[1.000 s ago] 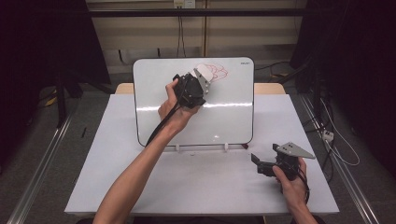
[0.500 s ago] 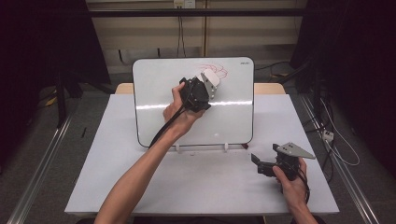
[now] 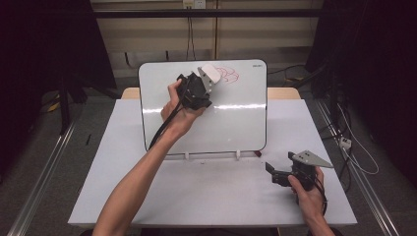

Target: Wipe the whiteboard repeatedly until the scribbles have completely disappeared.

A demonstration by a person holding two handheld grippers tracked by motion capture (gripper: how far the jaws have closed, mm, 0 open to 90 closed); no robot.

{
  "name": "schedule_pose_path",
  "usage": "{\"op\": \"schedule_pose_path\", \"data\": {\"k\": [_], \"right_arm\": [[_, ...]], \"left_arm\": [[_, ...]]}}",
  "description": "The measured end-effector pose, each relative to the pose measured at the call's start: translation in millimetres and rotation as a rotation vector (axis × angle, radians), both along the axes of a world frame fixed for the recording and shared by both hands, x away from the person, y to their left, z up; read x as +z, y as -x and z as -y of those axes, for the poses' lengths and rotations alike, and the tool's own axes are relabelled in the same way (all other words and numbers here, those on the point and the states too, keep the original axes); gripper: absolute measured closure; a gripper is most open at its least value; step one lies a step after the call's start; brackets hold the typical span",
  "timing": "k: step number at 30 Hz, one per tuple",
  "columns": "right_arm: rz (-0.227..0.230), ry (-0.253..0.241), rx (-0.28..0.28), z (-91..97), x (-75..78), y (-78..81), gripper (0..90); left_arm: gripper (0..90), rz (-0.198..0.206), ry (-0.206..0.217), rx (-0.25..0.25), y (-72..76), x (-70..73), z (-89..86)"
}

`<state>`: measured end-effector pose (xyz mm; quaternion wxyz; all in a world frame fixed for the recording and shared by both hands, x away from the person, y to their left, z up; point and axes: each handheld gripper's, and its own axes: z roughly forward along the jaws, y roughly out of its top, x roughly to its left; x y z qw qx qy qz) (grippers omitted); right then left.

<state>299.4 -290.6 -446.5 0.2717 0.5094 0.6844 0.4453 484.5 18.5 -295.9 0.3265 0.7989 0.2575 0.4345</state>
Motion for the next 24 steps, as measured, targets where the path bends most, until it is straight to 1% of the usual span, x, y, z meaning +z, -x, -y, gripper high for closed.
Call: {"op": "schedule_pose_path", "data": {"k": [1,3,4,5,7,8,10,11,12,13,14,17,24], "right_arm": [[-0.001,-0.001,0.000,0.2,-0.2,-0.2,5.4],[0.000,-0.001,0.000,0.2,-0.1,-0.1,5.4],[0.000,-0.001,0.000,0.1,0.0,0.1,5.4],[0.000,-0.002,0.000,0.2,0.0,0.2,5.4],[-0.002,-0.003,-0.003,0.3,0.0,0.3,5.4],[-0.002,-0.003,-0.004,0.4,-0.1,0.3,5.4],[-0.002,-0.002,-0.002,0.4,0.0,0.3,5.4],[0.000,-0.004,-0.002,0.4,0.1,0.4,5.4],[0.001,-0.004,-0.003,0.4,0.1,0.4,5.4],[0.000,-0.003,-0.003,0.4,0.0,0.2,5.4],[-0.001,-0.003,-0.003,0.3,0.1,0.1,5.4],[0.000,0.000,0.000,-0.9,0.4,-0.1,5.4],[-0.004,0.001,0.005,-2.5,0.1,-1.6,5.4]], "left_arm": [[31.2,-0.003,0.002,0.004,-0.8,1.3,-1.8],[31.2,0.001,0.020,0.012,-2.7,3.5,-6.6],[31.2,-0.003,0.028,0.019,-3.2,4.6,-9.1],[31.1,-0.003,0.044,0.029,-4.3,5.6,-11.6],[31.1,-0.015,0.039,0.040,-5.9,7.5,-16.3],[31.1,-0.009,0.046,0.043,-6.2,6.9,-17.0],[31.1,-0.009,0.040,0.044,-5.6,7.1,-18.0],[31.1,-0.005,0.046,0.049,-5.4,6.4,-16.0],[31.0,-0.003,0.034,0.055,-4.6,6.2,-13.4],[31.1,0.010,0.024,0.065,-3.6,5.0,-9.7],[31.1,0.012,0.022,0.073,-2.9,4.6,-8.3],[31.1,0.002,0.029,0.075,-3.9,4.9,-8.4],[31.1,0.008,0.028,0.082,-2.9,3.5,-2.9]]}}
